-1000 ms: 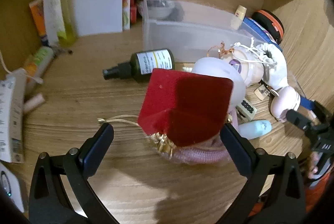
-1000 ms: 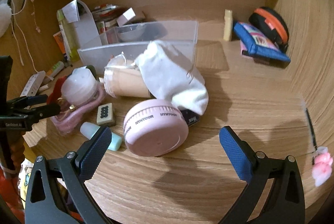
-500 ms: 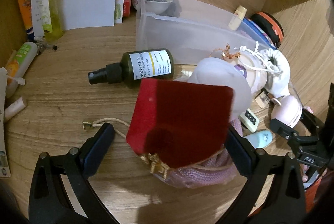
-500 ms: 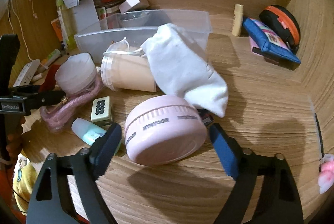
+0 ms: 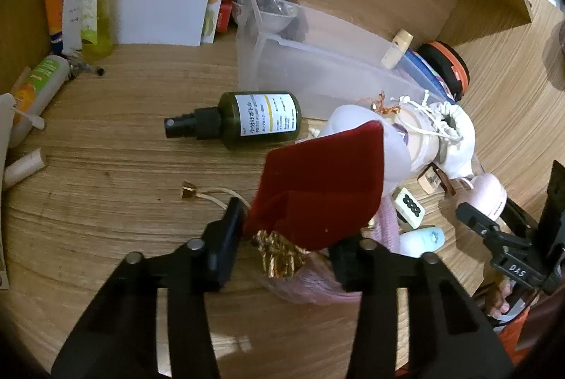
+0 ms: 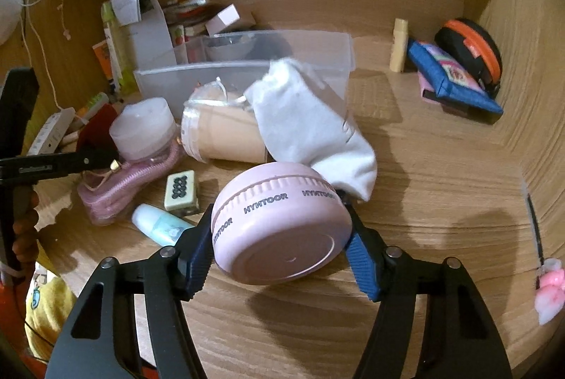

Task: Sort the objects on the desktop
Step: 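Grasp the red velvet pouch with the left tool while the right grasps the pink round container, then carry both items over the clear box and open both tools to drop them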

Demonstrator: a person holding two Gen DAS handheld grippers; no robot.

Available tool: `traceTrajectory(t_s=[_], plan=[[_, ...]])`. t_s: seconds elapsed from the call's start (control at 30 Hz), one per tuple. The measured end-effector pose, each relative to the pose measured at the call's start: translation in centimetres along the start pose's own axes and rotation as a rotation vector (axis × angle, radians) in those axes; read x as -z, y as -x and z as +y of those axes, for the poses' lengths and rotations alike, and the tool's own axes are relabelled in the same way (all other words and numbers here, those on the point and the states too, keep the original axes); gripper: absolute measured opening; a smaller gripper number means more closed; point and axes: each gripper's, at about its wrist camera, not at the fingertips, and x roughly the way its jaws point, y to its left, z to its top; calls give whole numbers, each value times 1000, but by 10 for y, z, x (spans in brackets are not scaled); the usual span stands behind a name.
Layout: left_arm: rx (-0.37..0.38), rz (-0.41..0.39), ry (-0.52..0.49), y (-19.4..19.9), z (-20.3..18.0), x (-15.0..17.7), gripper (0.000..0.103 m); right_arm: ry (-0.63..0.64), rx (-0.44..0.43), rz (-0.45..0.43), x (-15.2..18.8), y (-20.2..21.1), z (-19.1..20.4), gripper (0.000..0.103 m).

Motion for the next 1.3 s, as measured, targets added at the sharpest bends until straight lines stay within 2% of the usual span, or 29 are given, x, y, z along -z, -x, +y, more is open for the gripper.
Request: traceTrajectory(t_s=[0.07,0.13,0.27,0.43,0.73,1.03,1.3], plan=[[-24,-21,-7,4,-2,0,31,7,1,-19,-1,6,2,63],[-48,-52,-25,11,-7,0,30,8,-2,-30,-2,11,3,63],[-65,-110,-49,27,-15,-2,30,11,-5,-49,-5,19,6,63],[-57,-149,-55,42,-17,-6,30,22,1,-75,-9,28,7,63],[-86,-221,-65,62,-23,-20,30,36,5,-110,-31,40,1,63],[-78,-266,-85,69,-35,-54,30,83,37,-169,-69,47,-3,63],[-79,-303,-110,68,-50,-94,30,100,24,-207,-112,37,-12,63]])
